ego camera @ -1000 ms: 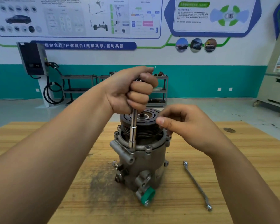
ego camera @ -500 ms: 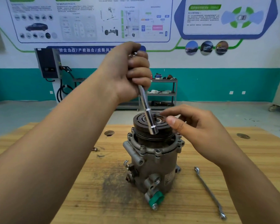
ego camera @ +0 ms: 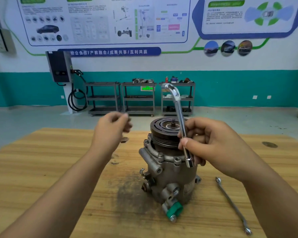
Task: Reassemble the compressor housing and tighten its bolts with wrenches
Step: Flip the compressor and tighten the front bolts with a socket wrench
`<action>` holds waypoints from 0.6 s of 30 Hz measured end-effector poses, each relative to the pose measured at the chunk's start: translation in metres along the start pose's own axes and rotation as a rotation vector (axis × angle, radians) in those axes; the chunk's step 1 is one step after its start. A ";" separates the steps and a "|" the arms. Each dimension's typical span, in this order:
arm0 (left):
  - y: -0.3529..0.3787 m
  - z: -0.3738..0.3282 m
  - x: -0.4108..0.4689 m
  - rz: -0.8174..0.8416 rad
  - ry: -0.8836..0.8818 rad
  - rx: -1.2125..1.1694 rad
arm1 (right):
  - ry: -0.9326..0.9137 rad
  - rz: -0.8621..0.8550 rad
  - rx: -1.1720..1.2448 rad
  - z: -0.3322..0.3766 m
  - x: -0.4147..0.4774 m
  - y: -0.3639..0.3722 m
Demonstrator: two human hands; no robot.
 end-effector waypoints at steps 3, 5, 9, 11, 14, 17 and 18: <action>-0.019 0.068 0.019 -0.068 0.086 0.526 | 0.014 -0.050 0.035 -0.003 0.002 -0.008; -0.027 0.115 0.032 -0.040 0.011 0.713 | 0.018 -0.056 0.029 -0.005 0.002 -0.010; -0.035 0.187 0.045 0.074 -0.126 1.072 | 0.030 -0.031 -0.017 -0.007 0.002 -0.007; -0.039 0.203 0.047 0.080 -0.188 1.090 | 0.029 -0.042 -0.027 -0.008 0.002 -0.008; -0.038 0.211 0.051 0.092 -0.160 1.114 | 0.033 -0.079 -0.043 -0.008 0.003 -0.014; -0.037 0.207 0.053 0.033 -0.092 1.087 | 0.038 -0.096 -0.045 -0.008 0.003 -0.017; -0.037 0.206 0.053 0.007 -0.075 1.082 | 0.040 -0.100 -0.047 -0.009 0.003 -0.017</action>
Point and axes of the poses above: each hand's wrist, its own x-axis towards the middle knuckle, its own y-axis out of the palm, z = x × y, the point moved 10 cm from there along x, towards the middle knuckle, and after that the axes turned 6 degrees about -z, right-handed, at the moved point
